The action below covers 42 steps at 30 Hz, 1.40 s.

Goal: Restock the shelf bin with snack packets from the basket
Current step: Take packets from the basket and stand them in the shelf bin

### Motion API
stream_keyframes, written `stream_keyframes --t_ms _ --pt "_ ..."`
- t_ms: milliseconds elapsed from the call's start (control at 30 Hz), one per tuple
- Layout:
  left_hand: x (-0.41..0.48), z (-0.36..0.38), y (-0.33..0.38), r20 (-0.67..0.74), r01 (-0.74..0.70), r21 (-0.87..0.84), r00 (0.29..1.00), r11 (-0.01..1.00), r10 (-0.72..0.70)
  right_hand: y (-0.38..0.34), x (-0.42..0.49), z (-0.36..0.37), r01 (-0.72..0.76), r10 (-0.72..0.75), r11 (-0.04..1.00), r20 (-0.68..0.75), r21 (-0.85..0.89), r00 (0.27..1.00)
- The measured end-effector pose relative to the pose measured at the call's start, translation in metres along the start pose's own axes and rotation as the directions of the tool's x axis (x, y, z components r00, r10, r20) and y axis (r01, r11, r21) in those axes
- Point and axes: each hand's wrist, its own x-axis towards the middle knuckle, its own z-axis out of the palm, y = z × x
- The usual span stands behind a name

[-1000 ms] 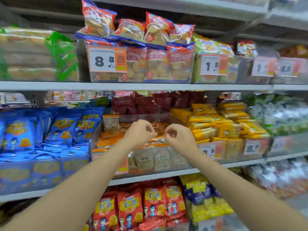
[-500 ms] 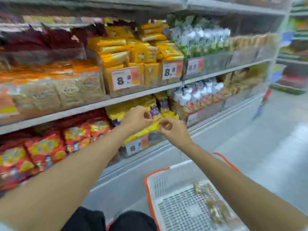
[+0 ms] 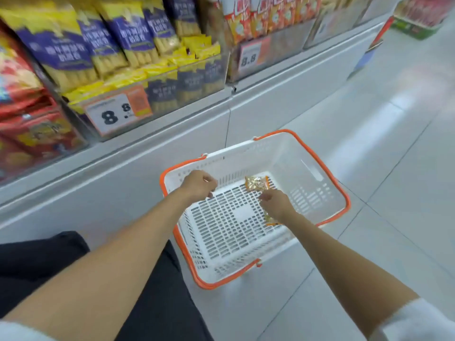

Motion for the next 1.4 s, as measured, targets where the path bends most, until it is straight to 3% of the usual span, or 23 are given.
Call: stream_keyframes --t_ms 233,400,733,800,900,967,1000,1100,1167,1333,1400 --pt "0.016 0.041 -0.052 0.068 0.167 -0.259 0.986 0.951 -0.154 0.069 0.039 0.018 -0.171 0.195 0.969 0.125 -0.180 0.973" --pt "0.030 0.056 -0.074 0.106 0.196 -0.345 0.980 0.918 -0.169 0.074 0.065 0.026 -0.241 0.261 0.950 0.086 -0.197 0.961" --pt "0.048 0.050 -0.100 0.086 0.231 -0.455 0.973 0.860 -0.216 0.032 0.152 0.065 -0.088 0.145 0.929 0.135 -0.358 0.980" --pt "0.049 0.050 -0.100 0.086 0.229 -0.475 0.973 0.850 -0.214 0.027 0.166 0.075 -0.127 0.189 0.922 0.138 -0.365 0.972" --pt "0.050 0.050 -0.098 0.066 0.224 -0.488 0.973 0.843 -0.220 0.031 0.170 0.098 -0.241 0.303 0.939 0.255 -0.246 0.918" --pt "0.051 0.050 -0.099 0.050 0.227 -0.496 0.971 0.838 -0.233 0.035 0.158 0.121 -0.225 0.304 0.939 0.317 -0.262 0.898" --pt "0.051 0.051 -0.100 0.046 0.231 -0.501 0.969 0.834 -0.241 0.037 0.153 0.130 -0.187 0.279 0.934 0.295 -0.305 0.914" --pt "0.052 0.052 -0.102 0.015 0.229 -0.516 0.966 0.826 -0.258 0.040 0.159 0.128 -0.100 0.137 0.893 0.052 -0.438 0.989" --pt "0.053 0.053 -0.103 0.005 0.226 -0.523 0.965 0.822 -0.263 0.043 0.172 0.111 -0.140 0.164 0.863 0.006 -0.486 0.986" --pt "0.055 0.056 -0.104 -0.008 0.226 -0.489 0.965 0.842 -0.264 0.055 0.213 0.093 -0.194 0.293 0.900 0.212 -0.392 0.932" --pt "0.055 0.057 -0.105 -0.005 0.226 -0.479 0.966 0.848 -0.260 0.062 0.212 0.104 -0.184 0.281 0.917 0.246 -0.354 0.928"
